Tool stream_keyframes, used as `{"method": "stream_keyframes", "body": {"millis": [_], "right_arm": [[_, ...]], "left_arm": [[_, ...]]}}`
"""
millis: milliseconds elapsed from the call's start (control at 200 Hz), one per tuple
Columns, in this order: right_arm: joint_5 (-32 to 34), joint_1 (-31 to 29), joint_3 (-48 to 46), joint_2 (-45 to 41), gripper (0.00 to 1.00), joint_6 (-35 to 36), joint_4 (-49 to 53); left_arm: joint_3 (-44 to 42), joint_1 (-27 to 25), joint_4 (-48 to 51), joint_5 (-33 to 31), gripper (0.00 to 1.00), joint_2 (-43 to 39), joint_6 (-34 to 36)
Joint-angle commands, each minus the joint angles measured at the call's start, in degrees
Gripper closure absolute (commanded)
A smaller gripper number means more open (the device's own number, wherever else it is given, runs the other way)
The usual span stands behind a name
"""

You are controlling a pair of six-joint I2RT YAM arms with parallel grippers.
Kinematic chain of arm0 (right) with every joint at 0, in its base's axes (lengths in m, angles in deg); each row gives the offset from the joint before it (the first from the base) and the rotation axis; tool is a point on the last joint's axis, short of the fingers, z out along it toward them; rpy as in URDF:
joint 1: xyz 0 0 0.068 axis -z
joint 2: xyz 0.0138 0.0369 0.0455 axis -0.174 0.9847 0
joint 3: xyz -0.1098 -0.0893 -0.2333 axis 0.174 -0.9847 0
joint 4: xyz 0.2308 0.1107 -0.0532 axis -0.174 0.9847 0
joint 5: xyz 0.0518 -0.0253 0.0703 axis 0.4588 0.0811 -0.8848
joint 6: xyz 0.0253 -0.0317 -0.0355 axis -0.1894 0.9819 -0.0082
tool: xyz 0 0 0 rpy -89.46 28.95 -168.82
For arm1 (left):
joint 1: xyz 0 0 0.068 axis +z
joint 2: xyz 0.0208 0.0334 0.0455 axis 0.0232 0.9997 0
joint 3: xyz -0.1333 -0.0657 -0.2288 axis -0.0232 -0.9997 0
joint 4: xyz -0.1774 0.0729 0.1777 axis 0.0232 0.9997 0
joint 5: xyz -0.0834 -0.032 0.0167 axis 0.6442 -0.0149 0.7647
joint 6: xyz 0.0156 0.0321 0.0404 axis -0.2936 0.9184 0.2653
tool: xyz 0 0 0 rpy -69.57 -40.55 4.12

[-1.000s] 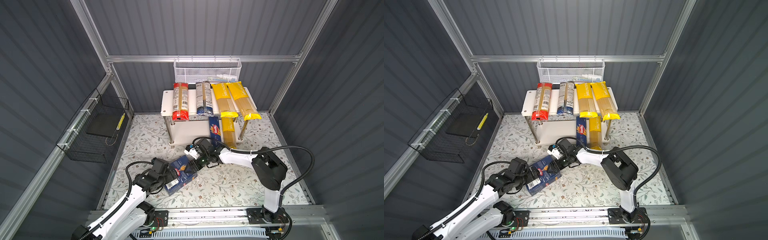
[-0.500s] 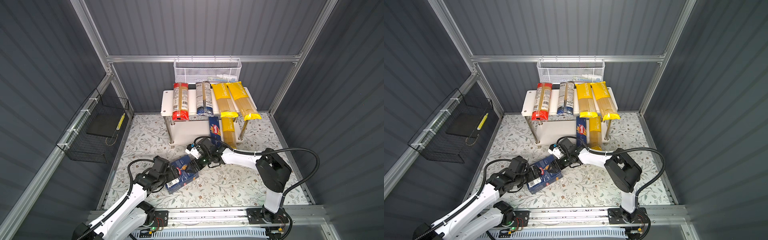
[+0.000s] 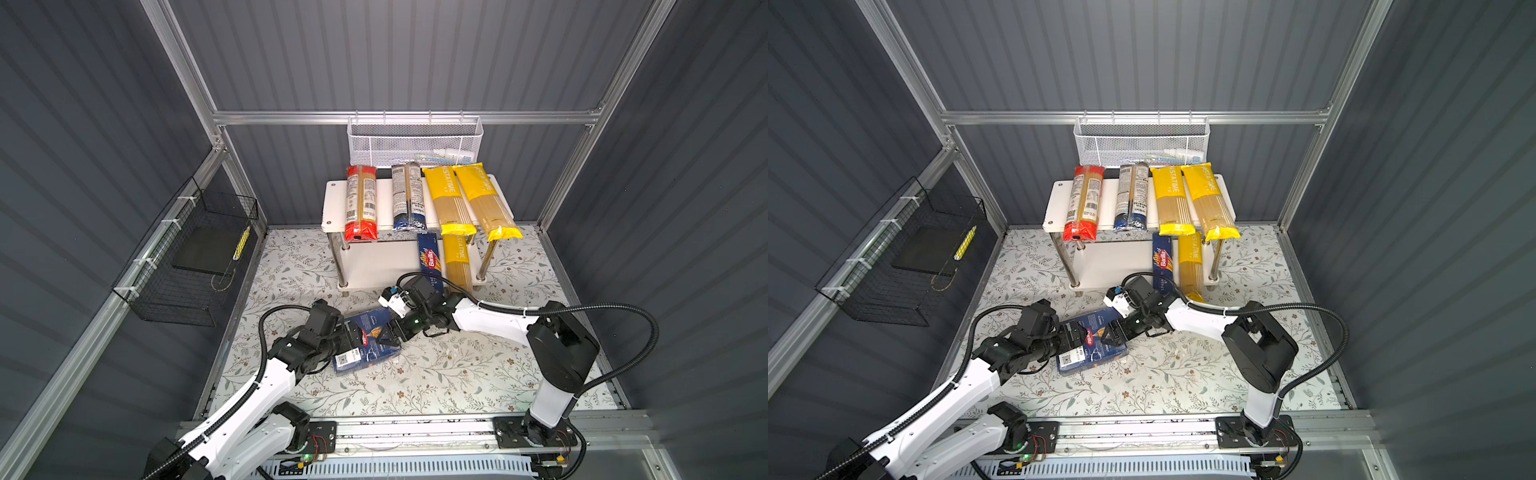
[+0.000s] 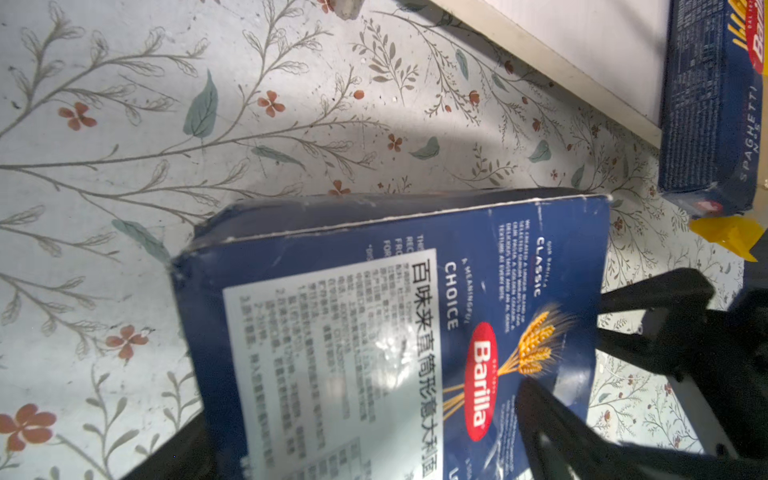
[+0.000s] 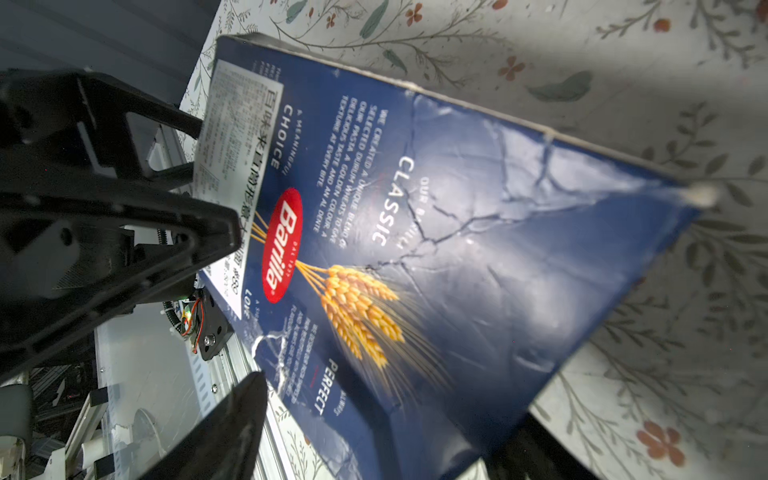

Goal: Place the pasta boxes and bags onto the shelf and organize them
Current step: 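Grip the Barilla Classic box with both grippers from opposite ends, then carry the Barilla Classic box with both grippers under the lower shelf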

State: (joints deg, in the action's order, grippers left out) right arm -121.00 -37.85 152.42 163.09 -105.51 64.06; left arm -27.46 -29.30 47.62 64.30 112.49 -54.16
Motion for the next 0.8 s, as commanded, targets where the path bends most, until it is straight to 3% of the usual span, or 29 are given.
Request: {"method": "stream_keyframes", "body": {"millis": [0, 795], "right_arm": [[-8.1, -1.7, 1.6, -4.6, 0.21, 0.3, -10.2], [-2.3, 1.8, -0.1, -8.0, 0.21, -2.0, -14.3]], "left_arm": [[4.0, -0.9, -13.8, 9.5, 0.01, -0.2, 1.7], [15.9, -0.9, -23.0, 13.5, 0.01, 14.3, 7.3]]}}
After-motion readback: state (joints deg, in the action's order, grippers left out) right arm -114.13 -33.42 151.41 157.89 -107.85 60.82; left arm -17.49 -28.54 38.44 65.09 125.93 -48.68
